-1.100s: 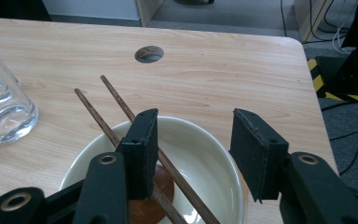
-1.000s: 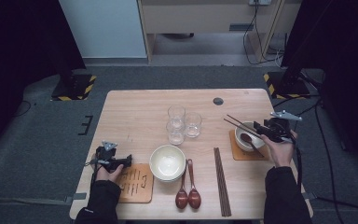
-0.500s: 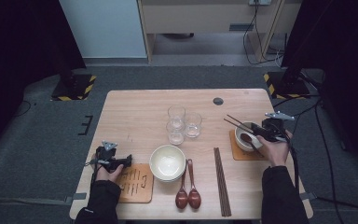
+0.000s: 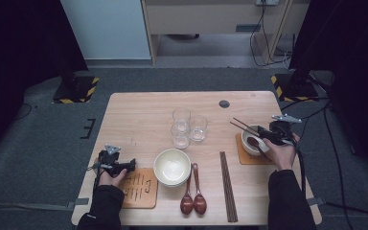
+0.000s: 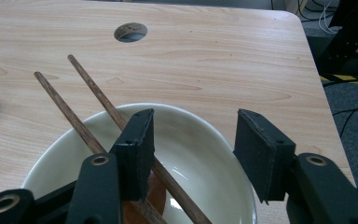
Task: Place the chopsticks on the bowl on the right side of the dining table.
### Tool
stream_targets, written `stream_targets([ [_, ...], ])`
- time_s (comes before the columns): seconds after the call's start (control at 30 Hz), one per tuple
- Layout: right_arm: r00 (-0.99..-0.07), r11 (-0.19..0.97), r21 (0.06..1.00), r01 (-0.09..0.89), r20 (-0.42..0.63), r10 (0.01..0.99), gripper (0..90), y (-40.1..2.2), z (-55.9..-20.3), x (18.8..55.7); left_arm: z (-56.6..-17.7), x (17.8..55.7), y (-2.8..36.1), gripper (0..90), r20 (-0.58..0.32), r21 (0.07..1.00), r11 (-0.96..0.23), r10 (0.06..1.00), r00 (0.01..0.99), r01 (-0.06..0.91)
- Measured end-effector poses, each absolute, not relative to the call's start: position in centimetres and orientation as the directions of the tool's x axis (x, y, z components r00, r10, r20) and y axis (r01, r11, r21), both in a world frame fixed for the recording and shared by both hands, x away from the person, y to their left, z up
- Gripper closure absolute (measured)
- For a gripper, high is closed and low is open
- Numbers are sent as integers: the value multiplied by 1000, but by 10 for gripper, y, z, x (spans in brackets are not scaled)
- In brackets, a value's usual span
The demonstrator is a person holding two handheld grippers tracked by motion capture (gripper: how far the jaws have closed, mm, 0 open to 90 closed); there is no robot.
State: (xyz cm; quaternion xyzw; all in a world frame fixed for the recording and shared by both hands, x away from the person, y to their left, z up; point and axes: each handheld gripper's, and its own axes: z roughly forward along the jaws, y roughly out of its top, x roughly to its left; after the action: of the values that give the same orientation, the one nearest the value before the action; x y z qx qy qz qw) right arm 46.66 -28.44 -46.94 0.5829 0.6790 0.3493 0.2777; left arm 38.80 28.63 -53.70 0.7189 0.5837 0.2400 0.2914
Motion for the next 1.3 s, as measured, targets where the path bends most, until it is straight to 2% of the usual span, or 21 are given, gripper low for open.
stream_targets([
  [1.3,-262,151,776,613,20,965,466,-281,-467,455,-537,388,286,0,5,699,-149,979,204,699],
])
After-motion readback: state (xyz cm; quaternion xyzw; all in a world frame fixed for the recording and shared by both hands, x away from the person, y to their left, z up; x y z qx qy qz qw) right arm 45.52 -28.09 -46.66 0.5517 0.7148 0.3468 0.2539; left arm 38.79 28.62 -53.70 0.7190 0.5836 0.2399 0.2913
